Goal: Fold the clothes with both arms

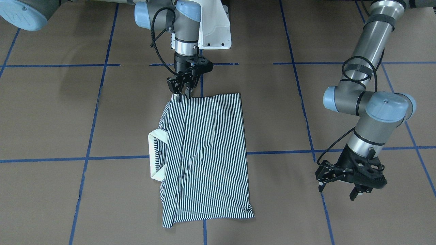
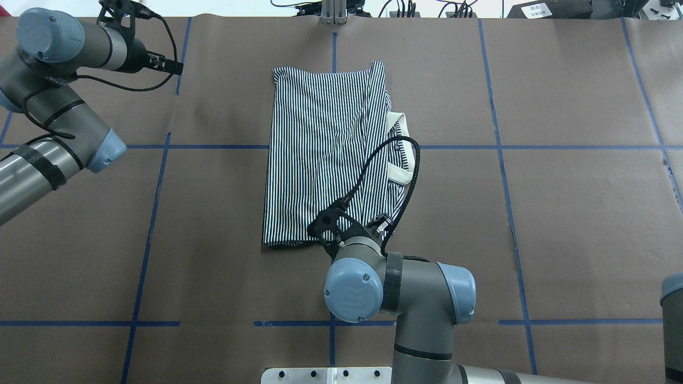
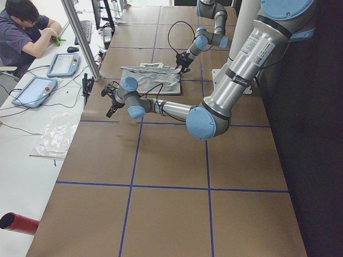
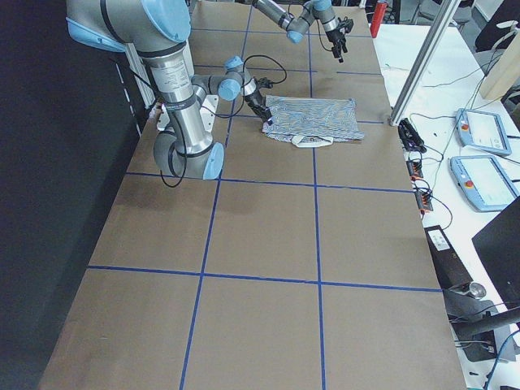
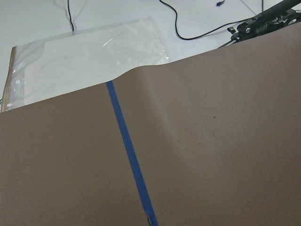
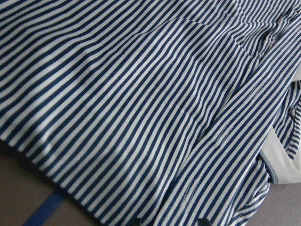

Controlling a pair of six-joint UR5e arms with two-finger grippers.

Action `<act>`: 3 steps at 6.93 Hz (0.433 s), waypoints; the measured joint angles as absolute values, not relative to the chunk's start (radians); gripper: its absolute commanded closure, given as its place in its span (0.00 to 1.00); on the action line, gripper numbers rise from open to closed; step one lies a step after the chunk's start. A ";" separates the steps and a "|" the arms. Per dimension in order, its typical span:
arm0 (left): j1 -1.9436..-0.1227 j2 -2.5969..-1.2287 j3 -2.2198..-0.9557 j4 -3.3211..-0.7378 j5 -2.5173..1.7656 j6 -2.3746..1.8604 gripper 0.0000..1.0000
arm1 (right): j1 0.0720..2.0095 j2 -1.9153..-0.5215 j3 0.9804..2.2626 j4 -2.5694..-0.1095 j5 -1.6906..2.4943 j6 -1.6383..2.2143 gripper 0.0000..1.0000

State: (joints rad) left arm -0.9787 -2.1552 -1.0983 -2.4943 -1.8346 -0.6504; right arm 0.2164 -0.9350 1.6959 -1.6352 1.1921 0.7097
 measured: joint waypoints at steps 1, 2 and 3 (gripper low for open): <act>-0.977 -2.155 -1.098 -2.494 -1.834 -0.650 0.00 | 0.216 -0.935 1.697 -1.635 1.201 0.710 1.00; -0.975 -2.155 -1.098 -2.494 -1.834 -0.650 0.00 | 0.217 -0.936 1.698 -1.635 1.208 0.711 1.00; -0.975 -2.155 -1.098 -2.494 -1.833 -0.650 0.00 | 0.219 -0.936 1.699 -1.635 1.210 0.711 1.00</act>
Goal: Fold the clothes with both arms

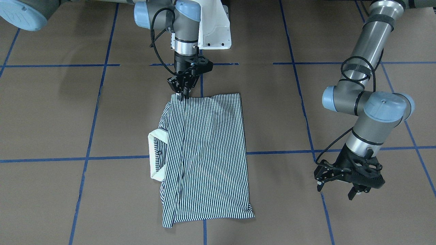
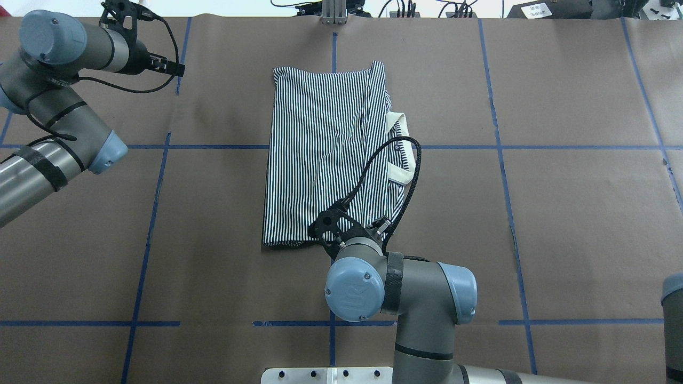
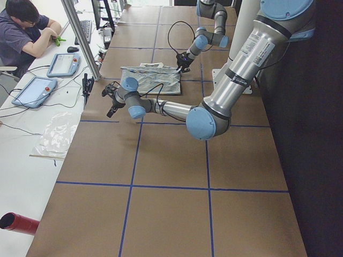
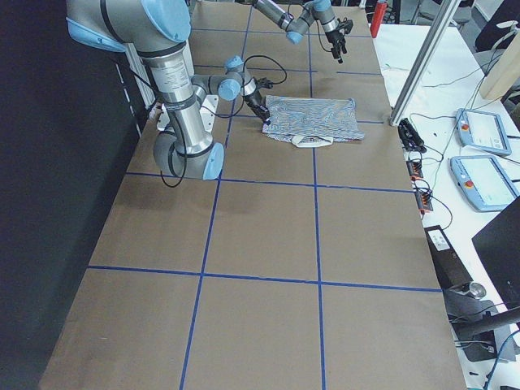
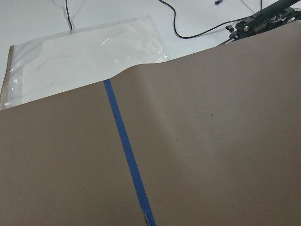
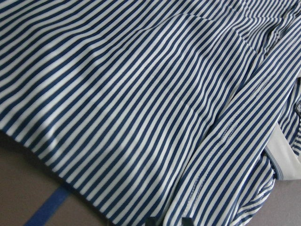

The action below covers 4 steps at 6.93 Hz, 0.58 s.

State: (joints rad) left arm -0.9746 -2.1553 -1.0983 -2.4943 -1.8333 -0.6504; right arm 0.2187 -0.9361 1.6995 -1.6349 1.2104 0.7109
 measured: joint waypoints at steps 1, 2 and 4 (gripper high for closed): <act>-0.974 -2.155 -1.098 -2.495 -1.833 -0.650 0.00 | 0.221 -0.937 1.704 -1.634 1.211 0.711 1.00; -0.974 -2.155 -1.099 -2.497 -1.833 -0.651 0.00 | 0.224 -0.946 1.722 -1.634 1.212 0.713 1.00; -0.971 -2.155 -1.100 -2.502 -1.833 -0.652 0.00 | 0.230 -1.045 1.819 -1.631 1.212 0.728 1.00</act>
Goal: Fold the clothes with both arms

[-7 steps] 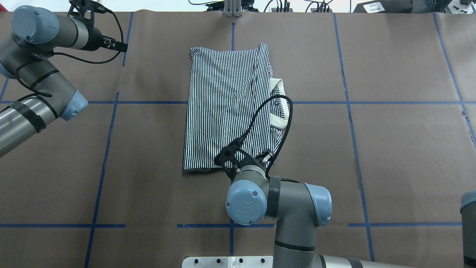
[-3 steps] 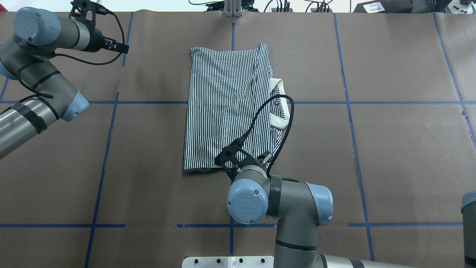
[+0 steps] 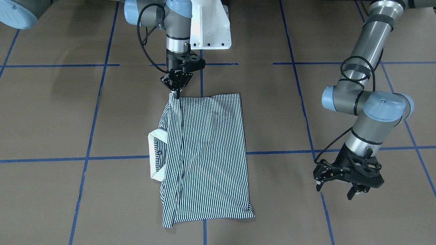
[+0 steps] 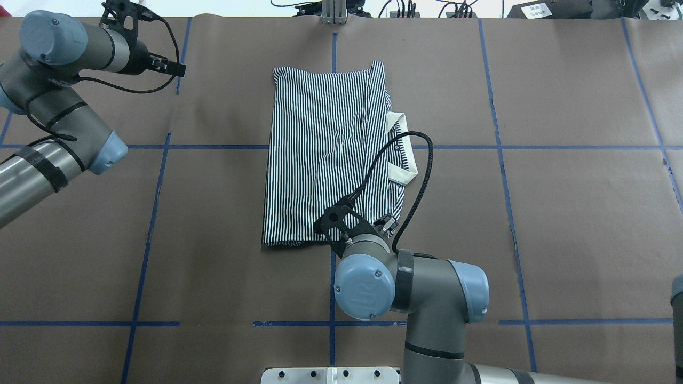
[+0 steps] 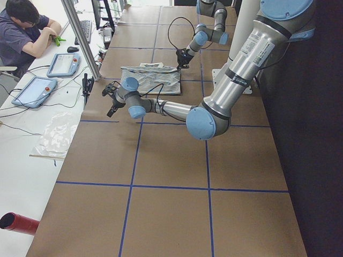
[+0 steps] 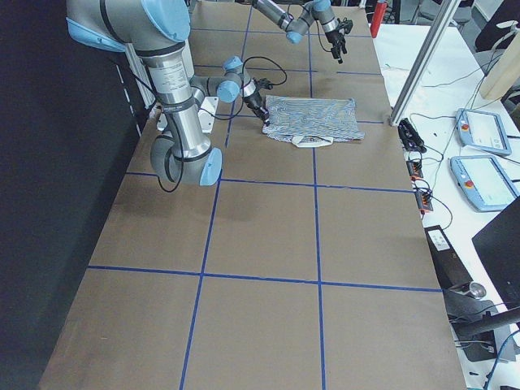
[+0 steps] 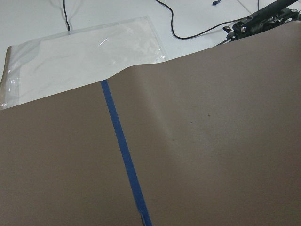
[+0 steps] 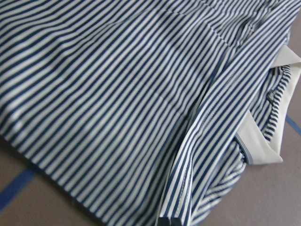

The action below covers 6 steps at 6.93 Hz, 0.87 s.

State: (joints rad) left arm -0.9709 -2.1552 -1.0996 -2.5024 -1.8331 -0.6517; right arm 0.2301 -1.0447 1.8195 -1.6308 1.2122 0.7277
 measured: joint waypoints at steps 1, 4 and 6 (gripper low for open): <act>-0.968 -2.155 -1.100 -2.503 -1.833 -0.652 0.00 | 0.228 -1.108 1.871 -1.628 1.213 0.760 1.00; -0.966 -2.155 -1.100 -2.503 -1.833 -0.651 0.00 | 0.191 -1.175 1.904 -1.625 1.212 0.904 0.00; -0.962 -2.155 -1.100 -2.506 -1.833 -0.652 0.00 | 0.198 -1.166 1.917 -1.623 1.214 0.968 0.00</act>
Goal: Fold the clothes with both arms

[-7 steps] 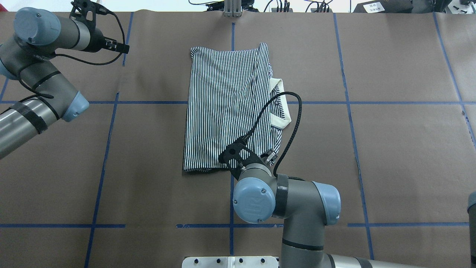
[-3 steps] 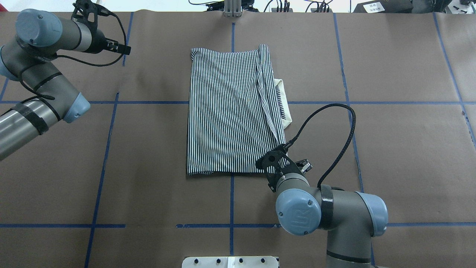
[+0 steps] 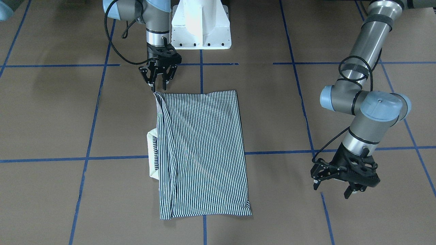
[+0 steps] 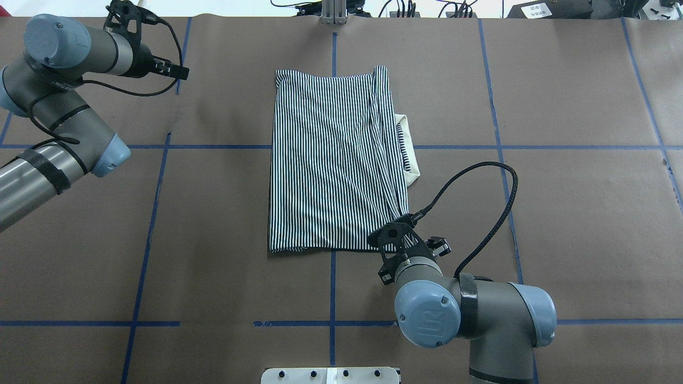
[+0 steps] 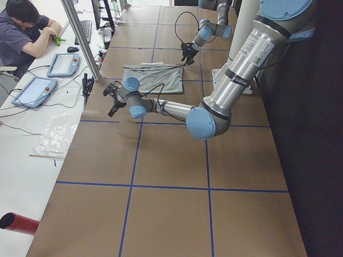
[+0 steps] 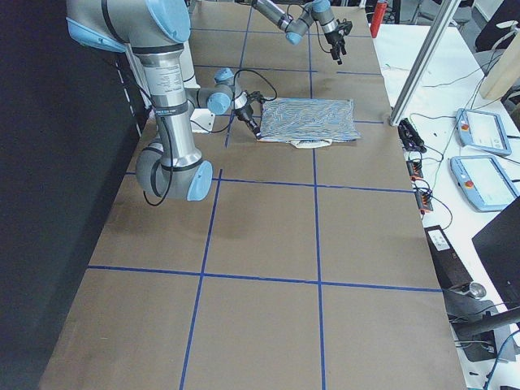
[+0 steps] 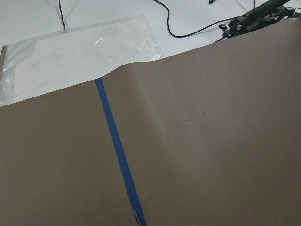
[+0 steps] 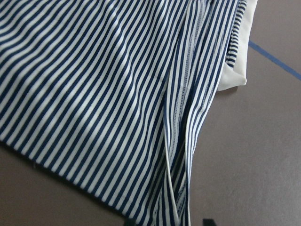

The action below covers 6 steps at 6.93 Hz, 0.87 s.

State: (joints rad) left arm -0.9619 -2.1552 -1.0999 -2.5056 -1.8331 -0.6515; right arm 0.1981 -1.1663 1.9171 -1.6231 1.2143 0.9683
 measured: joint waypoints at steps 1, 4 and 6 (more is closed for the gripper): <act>-0.960 -2.155 -1.100 -2.508 -1.833 -0.651 0.00 | 0.231 -1.151 1.917 -1.622 1.231 0.973 0.00; -0.956 -2.155 -1.104 -2.510 -1.834 -0.659 0.00 | 0.336 -1.067 1.826 -1.622 1.313 0.940 0.00; -0.952 -2.155 -1.118 -2.510 -1.835 -0.673 0.00 | 0.352 -1.049 1.785 -1.628 1.334 0.931 0.00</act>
State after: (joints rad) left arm -0.9521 -2.1552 -1.1179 -2.5097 -1.8346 -0.6731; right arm 0.3524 -1.0492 1.7847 -1.6283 1.3343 0.9311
